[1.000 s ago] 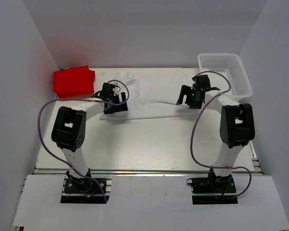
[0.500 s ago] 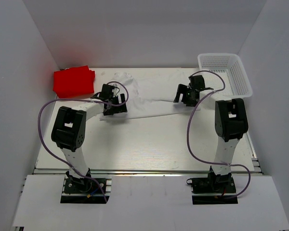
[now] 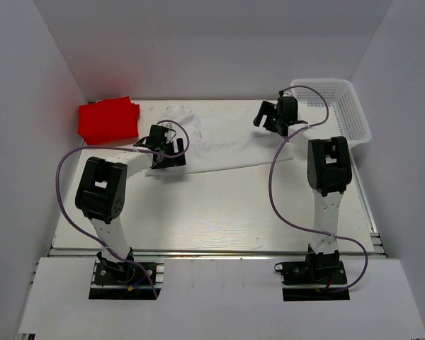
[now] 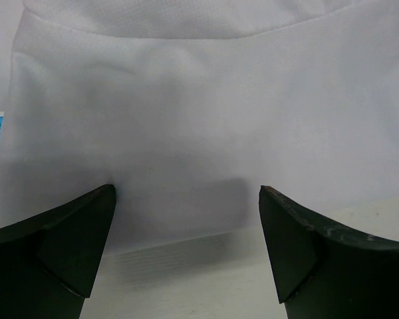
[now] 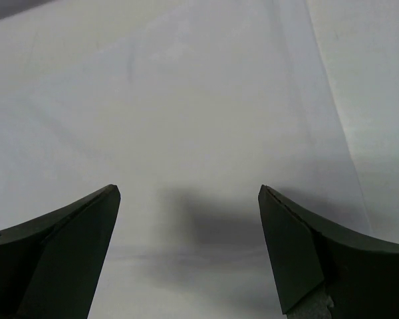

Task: Fold and stack the t-shirts
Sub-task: Fold the flattened tshirt in 1/3 of the way

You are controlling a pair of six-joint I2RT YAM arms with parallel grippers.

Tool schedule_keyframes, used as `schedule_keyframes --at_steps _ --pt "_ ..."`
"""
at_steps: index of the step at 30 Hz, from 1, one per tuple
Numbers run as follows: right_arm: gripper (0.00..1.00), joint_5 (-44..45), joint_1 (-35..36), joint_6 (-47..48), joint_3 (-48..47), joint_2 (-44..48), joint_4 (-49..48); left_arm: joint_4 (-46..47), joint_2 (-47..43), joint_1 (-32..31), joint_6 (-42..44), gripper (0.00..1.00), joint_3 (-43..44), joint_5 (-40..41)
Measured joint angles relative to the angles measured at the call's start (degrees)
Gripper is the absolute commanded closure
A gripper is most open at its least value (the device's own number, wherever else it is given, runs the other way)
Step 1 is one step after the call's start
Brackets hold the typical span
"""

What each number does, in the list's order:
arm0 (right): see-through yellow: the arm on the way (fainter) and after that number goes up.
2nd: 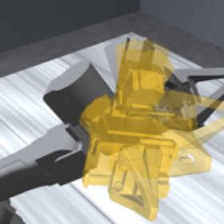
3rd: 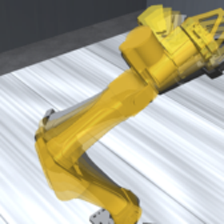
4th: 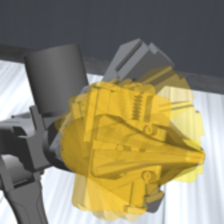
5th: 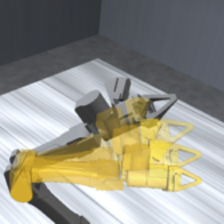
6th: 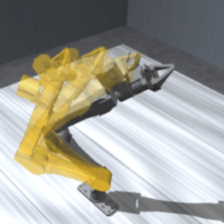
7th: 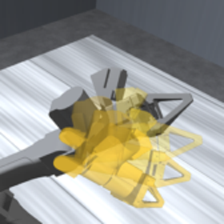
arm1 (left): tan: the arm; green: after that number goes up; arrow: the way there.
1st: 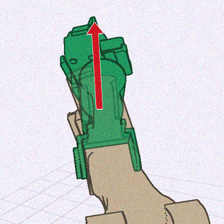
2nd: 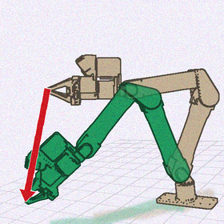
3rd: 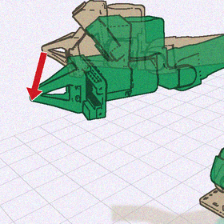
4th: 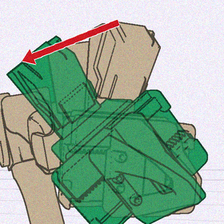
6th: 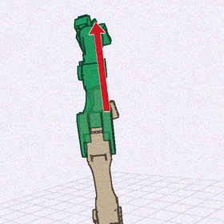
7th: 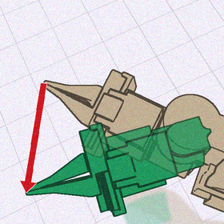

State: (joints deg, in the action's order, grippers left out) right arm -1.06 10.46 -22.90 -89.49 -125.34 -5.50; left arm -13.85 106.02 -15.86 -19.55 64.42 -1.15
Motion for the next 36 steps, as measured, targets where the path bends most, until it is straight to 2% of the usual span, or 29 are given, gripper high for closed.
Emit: schedule_keyframes --at_steps 3,7,16,24,28,36 --pt "0.1 -1.07 0.0 0.5 -6.38 -3.5 0.61 -0.07 -0.02 0.0 0.22 0.0 -0.07 1.05" --pt "0.1 -1.66 0.09 1.49 -5.07 -1.55 1.03 -0.07 -0.15 0.0 0.68 0.0 -0.22 1.77" --pt "0.1 -5.22 0.09 2.51 15.76 17.75 1.84 0.83 -1.25 0.07 1.49 0.0 -1.75 0.39" --pt "0.1 -9.64 0.07 1.25 19.52 12.52 3.21 1.57 -1.86 0.44 1.44 0.0 -2.58 -1.22" --pt "0.1 -10.97 -0.02 0.59 21.51 12.74 0.83 2.4 -3.39 0.44 1.22 0.0 -4.68 -2.64" --pt "0.1 -12.85 -0.15 -2.89 39.6 25.99 -3.45 2.27 -14.69 0.09 -1.14 0.0 -17.03 -4.72"
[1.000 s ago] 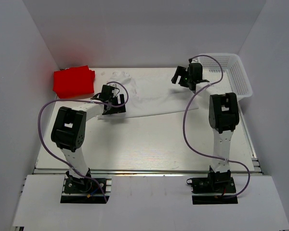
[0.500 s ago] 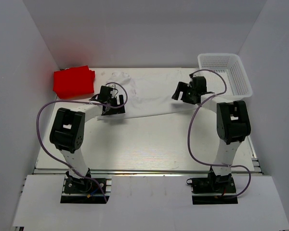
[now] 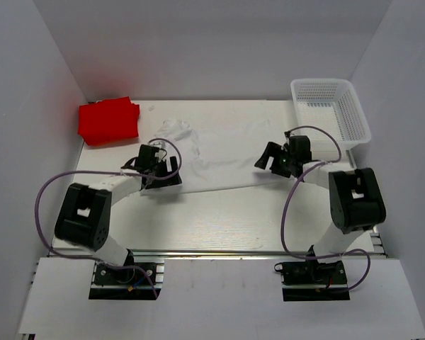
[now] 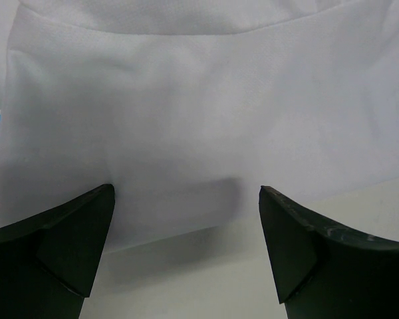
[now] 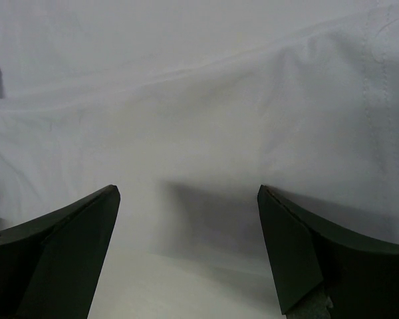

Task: Fold and stack the t-shirts
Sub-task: Fold the flattened tshirt in 1/3 of the way, then grap the side of the flattened tshirt furthest away from the robot with both arms

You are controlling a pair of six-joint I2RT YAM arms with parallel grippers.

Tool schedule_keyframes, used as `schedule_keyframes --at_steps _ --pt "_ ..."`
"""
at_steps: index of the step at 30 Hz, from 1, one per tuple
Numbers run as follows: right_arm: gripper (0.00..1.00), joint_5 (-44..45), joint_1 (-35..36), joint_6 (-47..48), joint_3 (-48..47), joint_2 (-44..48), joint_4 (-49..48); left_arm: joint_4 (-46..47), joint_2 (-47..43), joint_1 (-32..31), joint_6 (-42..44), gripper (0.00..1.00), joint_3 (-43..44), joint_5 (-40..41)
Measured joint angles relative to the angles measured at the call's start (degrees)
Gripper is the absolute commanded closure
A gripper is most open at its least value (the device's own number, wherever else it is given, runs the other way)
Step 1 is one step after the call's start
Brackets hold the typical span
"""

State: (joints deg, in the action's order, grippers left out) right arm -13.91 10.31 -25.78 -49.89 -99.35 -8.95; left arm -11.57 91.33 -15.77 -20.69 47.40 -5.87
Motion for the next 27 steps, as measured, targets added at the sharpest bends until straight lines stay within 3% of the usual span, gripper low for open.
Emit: schedule_keyframes --at_steps 10,15,21,27 --pt "0.1 -2.05 1.11 -1.97 19.65 22.77 7.26 -9.79 -27.15 -0.85 -7.72 0.0 -19.34 -3.1" --pt "0.1 -2.73 2.19 0.92 20.26 31.21 16.17 -14.78 -36.22 -0.92 -10.08 0.0 -18.78 -3.58" --pt "0.1 1.31 2.36 5.09 8.85 31.47 20.11 -16.31 -28.35 -0.74 -8.41 0.0 -1.53 2.99" --pt "0.1 5.44 2.21 6.01 -0.46 24.96 19.3 -14.62 -4.87 0.42 -3.56 0.0 19.06 10.21"
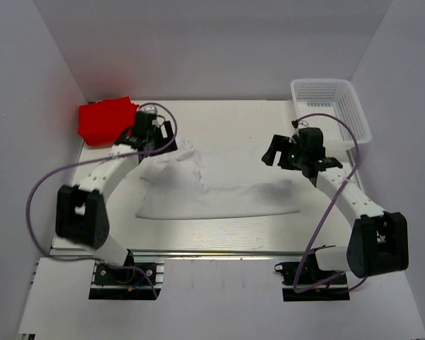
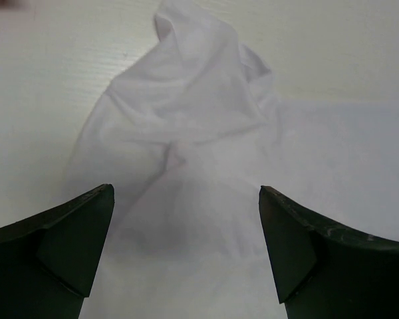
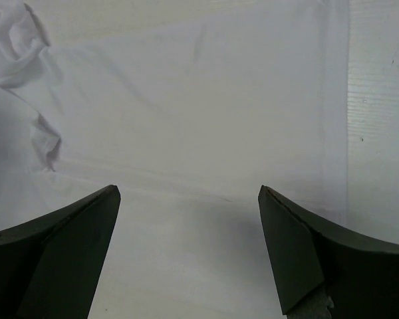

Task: Fold and stack the t-shirts
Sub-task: Grap the side of the flattened tshirt furthest away from the robot with both arms

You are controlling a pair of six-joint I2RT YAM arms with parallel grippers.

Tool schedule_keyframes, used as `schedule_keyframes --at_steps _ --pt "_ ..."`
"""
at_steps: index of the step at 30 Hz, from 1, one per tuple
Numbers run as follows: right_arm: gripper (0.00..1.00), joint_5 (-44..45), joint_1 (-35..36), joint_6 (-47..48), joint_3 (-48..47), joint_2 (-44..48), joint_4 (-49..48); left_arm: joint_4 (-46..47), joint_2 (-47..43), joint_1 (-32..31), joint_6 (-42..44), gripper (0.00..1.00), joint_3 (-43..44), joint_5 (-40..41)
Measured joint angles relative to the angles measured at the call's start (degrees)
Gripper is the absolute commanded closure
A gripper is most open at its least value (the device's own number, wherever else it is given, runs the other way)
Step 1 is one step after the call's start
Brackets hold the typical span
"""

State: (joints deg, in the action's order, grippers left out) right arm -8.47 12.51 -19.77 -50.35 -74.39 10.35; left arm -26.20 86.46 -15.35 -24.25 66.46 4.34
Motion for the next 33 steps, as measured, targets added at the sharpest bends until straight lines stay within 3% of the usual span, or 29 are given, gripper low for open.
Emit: schedule_keyframes --at_steps 4,11,14,15,16,18,22,24,28,30,31,33 --pt "0.1 0.85 -0.02 0.39 -4.26 -6.88 0.28 0.28 16.65 0.94 2.84 0.0 12.44 2.4" --pt "0.1 1.05 -0.02 1.07 -10.4 -16.04 0.9 -0.28 38.34 2.32 7.91 0.07 32.26 3.61" --pt "0.1 1.25 -0.02 1.4 -11.93 -17.84 1.6 -0.7 44.48 2.56 9.46 0.16 38.71 4.15" --pt "0.1 1.27 -0.02 1.57 -12.41 -18.36 1.77 -1.03 46.23 2.58 10.05 0.28 40.54 4.37" --pt "0.1 1.44 -0.02 1.75 -13.0 -18.86 1.99 -1.27 47.6 2.58 10.38 0.32 41.97 4.55" --pt "0.1 1.95 -0.02 1.97 -14.32 -20.04 2.03 -1.79 49.09 2.56 11.34 0.39 42.84 5.01" --pt "0.1 2.34 -0.04 2.01 -16.26 -22.27 2.01 -0.2 47.84 2.56 11.96 0.39 40.22 5.75" --pt "0.1 2.34 -0.07 2.01 -17.14 -23.54 2.05 0.35 46.27 2.56 12.02 0.45 37.68 5.64" --pt "0.1 2.93 -0.07 2.01 -18.53 -25.68 2.23 0.39 45.22 2.56 11.91 0.64 36.02 5.31" --pt "0.1 4.07 -0.07 2.03 -19.54 -26.69 2.6 1.11 44.57 2.56 11.76 0.94 34.84 4.55" --pt "0.1 4.61 -0.07 2.03 -20.06 -27.12 2.82 1.62 44.11 2.56 11.85 1.0 34.03 3.98" --pt "0.1 6.32 -0.07 2.01 -21.4 -28.22 3.26 2.14 43.39 2.58 11.91 1.0 32.83 3.06"
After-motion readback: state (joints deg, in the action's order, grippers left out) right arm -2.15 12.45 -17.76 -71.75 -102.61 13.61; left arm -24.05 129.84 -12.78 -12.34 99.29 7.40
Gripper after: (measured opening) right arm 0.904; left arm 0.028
